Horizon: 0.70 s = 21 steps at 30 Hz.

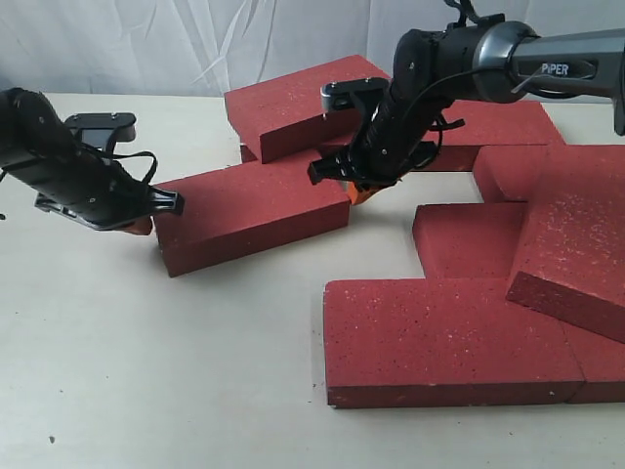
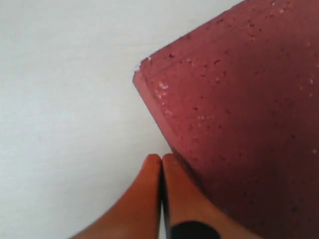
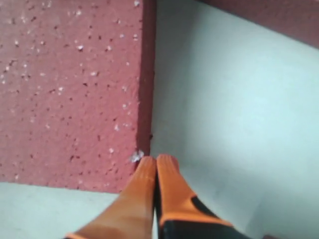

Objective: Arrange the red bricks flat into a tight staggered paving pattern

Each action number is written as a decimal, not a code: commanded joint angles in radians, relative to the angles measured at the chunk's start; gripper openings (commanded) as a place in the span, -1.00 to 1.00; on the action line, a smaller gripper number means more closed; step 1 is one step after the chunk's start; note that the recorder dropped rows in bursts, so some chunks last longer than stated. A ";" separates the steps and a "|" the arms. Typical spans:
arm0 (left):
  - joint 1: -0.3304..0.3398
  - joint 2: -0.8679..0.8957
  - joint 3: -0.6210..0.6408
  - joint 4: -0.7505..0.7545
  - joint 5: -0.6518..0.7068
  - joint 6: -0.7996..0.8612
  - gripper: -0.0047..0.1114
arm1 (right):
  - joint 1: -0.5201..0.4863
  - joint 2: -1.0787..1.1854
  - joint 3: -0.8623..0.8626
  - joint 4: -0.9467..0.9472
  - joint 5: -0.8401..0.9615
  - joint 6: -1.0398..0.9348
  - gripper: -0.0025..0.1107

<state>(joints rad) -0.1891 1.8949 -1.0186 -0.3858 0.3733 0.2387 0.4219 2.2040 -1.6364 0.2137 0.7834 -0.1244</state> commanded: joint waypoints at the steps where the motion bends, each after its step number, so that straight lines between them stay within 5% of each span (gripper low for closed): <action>1: -0.003 0.001 -0.007 -0.025 -0.045 0.005 -0.92 | 0.000 -0.002 0.000 0.004 0.075 -0.006 -0.97; 11: -0.003 0.001 -0.007 -0.013 -0.068 0.009 -0.92 | 0.000 -0.049 0.000 0.004 0.178 -0.006 -0.97; 15: 0.048 0.001 -0.007 0.023 -0.008 -0.027 -0.92 | 0.000 -0.101 0.000 0.008 0.184 -0.006 -0.97; 21: 0.043 0.001 -0.007 -0.036 0.066 0.016 -0.92 | 0.000 -0.065 0.000 -0.025 -0.010 -0.002 -0.97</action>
<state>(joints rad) -0.1307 1.8971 -1.0229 -0.3869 0.4404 0.2269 0.4235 2.1213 -1.6364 0.2008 0.8360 -0.1244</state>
